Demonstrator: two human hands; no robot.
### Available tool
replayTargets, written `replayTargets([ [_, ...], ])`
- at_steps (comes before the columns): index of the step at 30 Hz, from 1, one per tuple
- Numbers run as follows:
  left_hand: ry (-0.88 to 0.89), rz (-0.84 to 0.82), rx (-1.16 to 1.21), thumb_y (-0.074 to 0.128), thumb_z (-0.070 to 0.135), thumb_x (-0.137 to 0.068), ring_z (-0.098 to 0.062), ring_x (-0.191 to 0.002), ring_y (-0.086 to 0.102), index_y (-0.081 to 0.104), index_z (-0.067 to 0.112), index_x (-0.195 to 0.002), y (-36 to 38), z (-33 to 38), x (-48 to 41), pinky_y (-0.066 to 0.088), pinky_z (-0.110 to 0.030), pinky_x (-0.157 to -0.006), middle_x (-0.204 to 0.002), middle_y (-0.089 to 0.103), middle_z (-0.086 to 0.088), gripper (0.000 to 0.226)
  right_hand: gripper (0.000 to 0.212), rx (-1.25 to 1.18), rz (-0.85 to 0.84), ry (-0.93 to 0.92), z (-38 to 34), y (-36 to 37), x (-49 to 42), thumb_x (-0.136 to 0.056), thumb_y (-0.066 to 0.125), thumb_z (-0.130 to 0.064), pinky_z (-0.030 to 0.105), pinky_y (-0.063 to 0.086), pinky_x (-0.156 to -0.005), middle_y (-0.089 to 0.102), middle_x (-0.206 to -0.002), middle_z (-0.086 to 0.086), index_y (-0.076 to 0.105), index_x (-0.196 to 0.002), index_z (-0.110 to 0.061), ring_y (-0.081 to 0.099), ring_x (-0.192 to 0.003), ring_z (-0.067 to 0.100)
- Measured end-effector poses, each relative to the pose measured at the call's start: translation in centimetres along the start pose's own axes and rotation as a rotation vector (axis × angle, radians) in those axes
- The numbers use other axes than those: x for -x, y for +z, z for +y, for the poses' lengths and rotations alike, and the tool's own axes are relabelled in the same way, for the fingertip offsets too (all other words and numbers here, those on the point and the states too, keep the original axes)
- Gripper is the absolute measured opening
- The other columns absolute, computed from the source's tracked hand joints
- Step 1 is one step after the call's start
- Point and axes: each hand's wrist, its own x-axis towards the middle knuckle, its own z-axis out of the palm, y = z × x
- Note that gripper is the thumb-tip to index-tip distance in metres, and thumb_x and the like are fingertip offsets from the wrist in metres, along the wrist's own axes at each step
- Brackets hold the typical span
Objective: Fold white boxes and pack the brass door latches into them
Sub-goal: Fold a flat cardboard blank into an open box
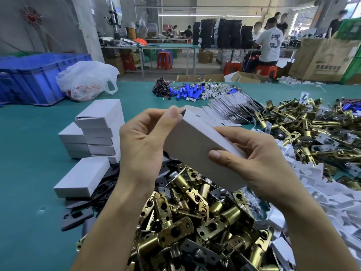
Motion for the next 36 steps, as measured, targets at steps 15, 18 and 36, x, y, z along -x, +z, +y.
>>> replayTargets([
  [15,0.453,-0.303,-0.679,0.065,0.01,-0.088,-0.002,-0.081,0.07,0.073,0.014,-0.093,-1.4,0.6,0.2,0.058,-0.018,-0.066,-0.082,0.071,0.013,0.01,0.043,0.081,-0.073,0.051,-0.1,-2.6,0.4,-0.063,0.078,-0.042,0.016,0.055,-0.075,0.073,-0.107,-0.022,0.073,-0.105,-0.047,0.069,-0.097,0.001],
  [18,0.31,-0.389,-0.632,0.066,0.009,-0.078,-0.007,-0.085,0.071,0.067,0.017,-0.093,-1.6,0.7,0.4,0.058,-0.018,-0.062,-0.082,0.069,0.008,0.017,0.042,0.082,-0.087,0.06,-0.1,-2.8,0.5,-0.063,0.078,-0.039,0.01,0.05,-0.072,0.073,-0.107,-0.022,0.074,-0.105,-0.044,0.069,-0.097,-0.002],
  [36,0.345,-0.271,-0.429,0.083,0.003,-0.076,-0.009,-0.103,0.071,0.076,0.023,-0.103,-0.9,0.1,0.6,0.061,-0.022,-0.072,-0.107,0.074,0.007,0.034,0.041,0.015,-0.031,0.088,-0.5,-3.4,0.7,-0.062,0.079,-0.038,0.018,0.056,-0.068,0.076,-0.101,-0.009,0.077,-0.103,-0.039,0.072,-0.088,0.01],
])
